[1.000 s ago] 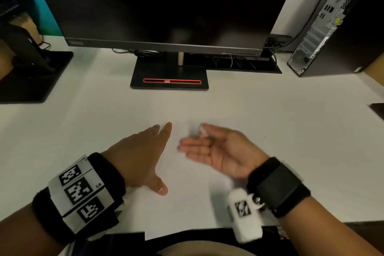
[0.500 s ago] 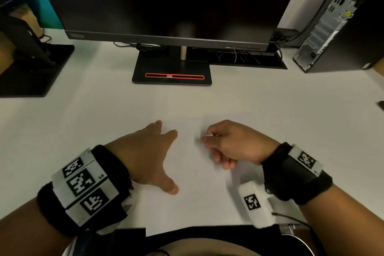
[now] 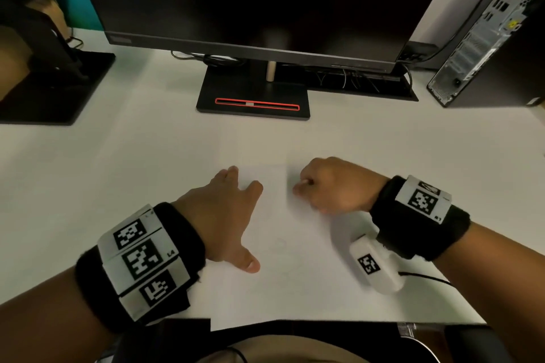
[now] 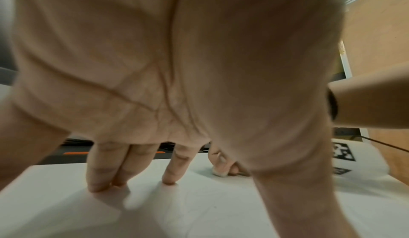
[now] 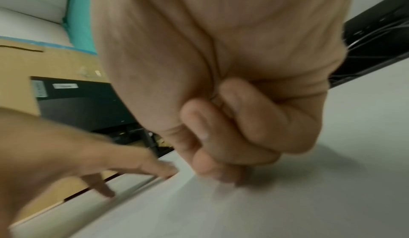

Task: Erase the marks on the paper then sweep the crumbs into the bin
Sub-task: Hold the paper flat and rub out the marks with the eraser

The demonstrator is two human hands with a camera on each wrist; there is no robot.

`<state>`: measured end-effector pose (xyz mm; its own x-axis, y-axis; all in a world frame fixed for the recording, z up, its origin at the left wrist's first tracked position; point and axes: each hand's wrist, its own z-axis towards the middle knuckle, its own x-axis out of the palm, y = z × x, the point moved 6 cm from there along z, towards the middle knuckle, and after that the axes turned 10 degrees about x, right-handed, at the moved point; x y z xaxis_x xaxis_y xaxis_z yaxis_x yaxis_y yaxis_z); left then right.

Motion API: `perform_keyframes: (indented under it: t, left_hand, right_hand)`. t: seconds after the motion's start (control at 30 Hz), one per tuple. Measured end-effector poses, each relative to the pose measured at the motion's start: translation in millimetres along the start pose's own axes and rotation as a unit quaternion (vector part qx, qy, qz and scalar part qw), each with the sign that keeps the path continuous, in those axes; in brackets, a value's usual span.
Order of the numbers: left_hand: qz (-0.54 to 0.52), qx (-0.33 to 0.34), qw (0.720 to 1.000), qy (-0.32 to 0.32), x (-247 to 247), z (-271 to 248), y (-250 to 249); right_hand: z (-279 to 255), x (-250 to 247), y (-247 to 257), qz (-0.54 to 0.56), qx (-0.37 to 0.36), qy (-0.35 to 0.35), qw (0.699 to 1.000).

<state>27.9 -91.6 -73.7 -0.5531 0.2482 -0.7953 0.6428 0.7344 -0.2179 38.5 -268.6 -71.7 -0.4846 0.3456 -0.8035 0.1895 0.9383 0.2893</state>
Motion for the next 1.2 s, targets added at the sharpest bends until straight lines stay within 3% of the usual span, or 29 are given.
perform_keyframes:
  t: [0.1, 0.23, 0.33, 0.5, 0.6, 0.67, 0.73, 0.93, 1.07, 1.2]
  left_hand:
    - [-0.004, 0.004, 1.0, 0.003, 1.0, 0.8, 0.6]
    - [-0.002, 0.004, 1.0, 0.005, 2.3, 1.2, 0.7]
    - [0.002, 0.006, 1.0, 0.002, 2.0, 2.0, 1.1]
    - [0.003, 0.004, 1.0, 0.0, 1.8, 1.7, 1.4]
    - [0.001, 0.004, 1.0, 0.002, 1.2, 0.8, 1.4]
    - [0.005, 0.004, 1.0, 0.002, 1.1, 0.6, 1.8]
    - [0.013, 0.002, 1.0, 0.004, 2.1, 0.7, 2.2]
    - [0.026, -0.005, 1.0, 0.003, 2.2, 2.7, 4.4]
    - [0.028, -0.003, 1.0, 0.009, 1.8, 0.7, 3.2]
    - [0.03, -0.004, 0.999, 0.012, 2.5, 1.5, 4.3]
  right_hand:
    - [-1.0, 12.2, 6.3, -0.026, -0.018, 0.043, 0.999]
    - [11.5, -15.0, 0.0, -0.02, -0.003, -0.035, 0.999]
    - [7.8, 1.5, 22.4, -0.066, -0.053, -0.014, 0.996]
    - [21.1, -10.8, 19.9, -0.014, -0.015, -0.037, 0.999]
    - [19.2, 4.4, 35.0, -0.029, -0.045, -0.005, 0.999]
    - [24.4, 2.5, 31.7, 0.01, -0.024, 0.014, 1.0]
    - [28.5, -9.7, 27.6, 0.031, -0.005, -0.01, 0.999]
    - [18.0, 13.2, 50.8, -0.013, -0.056, 0.03, 0.998]
    - [27.0, -9.5, 30.6, 0.005, -0.015, -0.006, 1.0]
    - [17.5, 0.4, 34.3, -0.026, -0.042, -0.017, 0.999]
